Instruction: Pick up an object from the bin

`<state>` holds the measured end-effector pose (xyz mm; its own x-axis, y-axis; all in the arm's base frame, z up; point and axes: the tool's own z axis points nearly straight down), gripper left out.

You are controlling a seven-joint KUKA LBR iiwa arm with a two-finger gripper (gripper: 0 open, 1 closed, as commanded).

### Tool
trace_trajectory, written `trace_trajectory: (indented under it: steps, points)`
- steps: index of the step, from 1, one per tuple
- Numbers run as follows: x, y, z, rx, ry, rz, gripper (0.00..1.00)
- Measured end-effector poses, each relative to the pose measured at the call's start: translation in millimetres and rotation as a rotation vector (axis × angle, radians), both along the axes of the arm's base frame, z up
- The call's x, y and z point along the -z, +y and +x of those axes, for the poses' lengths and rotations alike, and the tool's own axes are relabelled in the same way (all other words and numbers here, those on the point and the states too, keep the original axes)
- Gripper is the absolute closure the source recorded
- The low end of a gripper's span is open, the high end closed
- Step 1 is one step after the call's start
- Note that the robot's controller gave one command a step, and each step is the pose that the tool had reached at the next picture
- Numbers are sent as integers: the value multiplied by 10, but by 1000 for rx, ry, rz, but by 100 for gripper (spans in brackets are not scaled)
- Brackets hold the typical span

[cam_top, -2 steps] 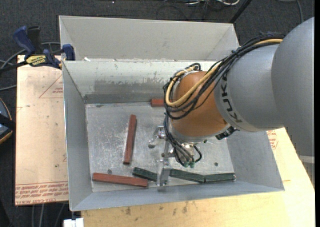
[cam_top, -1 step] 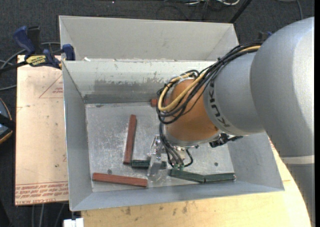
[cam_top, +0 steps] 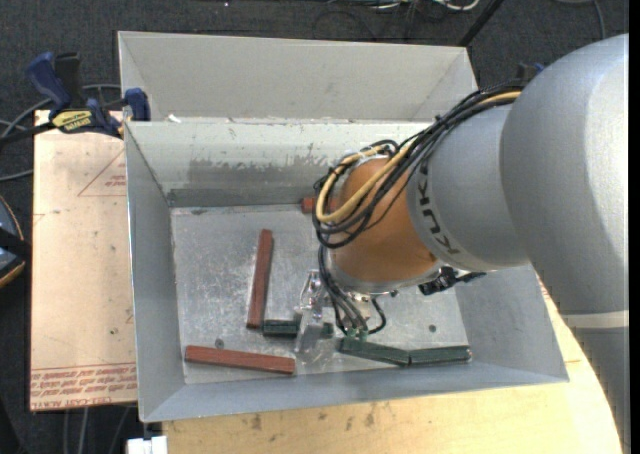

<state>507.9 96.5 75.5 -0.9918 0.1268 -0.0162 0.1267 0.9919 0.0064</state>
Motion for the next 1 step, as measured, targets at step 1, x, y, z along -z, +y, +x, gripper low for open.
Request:
trace_trajectory:
  steps: [1]
  points:
    - [-1915, 120, 207, -17, 7, -2, 100]
